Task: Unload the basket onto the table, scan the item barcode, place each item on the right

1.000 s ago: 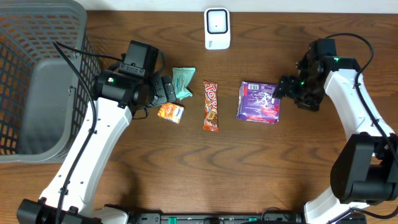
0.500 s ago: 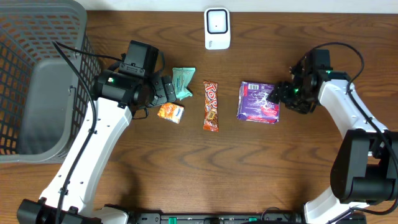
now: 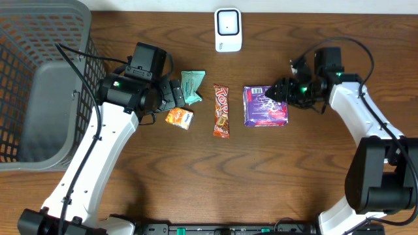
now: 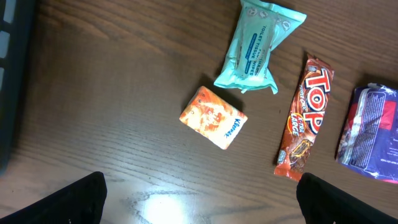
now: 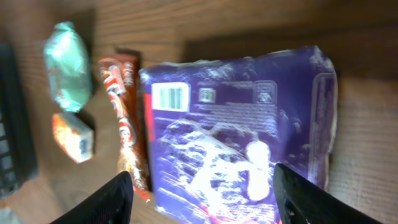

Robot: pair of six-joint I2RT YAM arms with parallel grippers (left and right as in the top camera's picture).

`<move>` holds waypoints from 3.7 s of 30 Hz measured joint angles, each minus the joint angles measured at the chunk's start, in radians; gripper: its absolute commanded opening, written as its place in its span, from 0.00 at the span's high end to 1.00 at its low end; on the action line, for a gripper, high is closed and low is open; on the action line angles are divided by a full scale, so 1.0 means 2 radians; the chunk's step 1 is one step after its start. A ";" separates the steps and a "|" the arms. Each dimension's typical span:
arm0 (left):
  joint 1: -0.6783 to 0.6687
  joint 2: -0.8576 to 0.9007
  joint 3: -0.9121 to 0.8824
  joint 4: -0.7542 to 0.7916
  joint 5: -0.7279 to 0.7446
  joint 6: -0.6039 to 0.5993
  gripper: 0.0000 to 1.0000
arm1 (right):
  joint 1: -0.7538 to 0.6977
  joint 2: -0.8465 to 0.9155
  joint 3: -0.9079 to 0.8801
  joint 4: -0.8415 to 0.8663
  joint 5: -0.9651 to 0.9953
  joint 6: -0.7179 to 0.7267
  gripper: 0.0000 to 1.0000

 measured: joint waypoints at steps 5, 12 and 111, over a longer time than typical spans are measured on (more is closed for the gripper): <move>0.000 0.000 0.000 0.000 0.000 0.000 0.02 | 0.000 0.000 0.051 -0.051 0.001 -0.011 0.40; 0.000 0.000 0.000 0.000 0.000 0.000 0.02 | 0.011 0.000 0.057 -0.091 0.081 0.002 0.64; 0.000 0.000 0.000 0.000 0.000 0.000 0.02 | 0.277 0.133 0.158 -0.196 0.625 0.188 0.48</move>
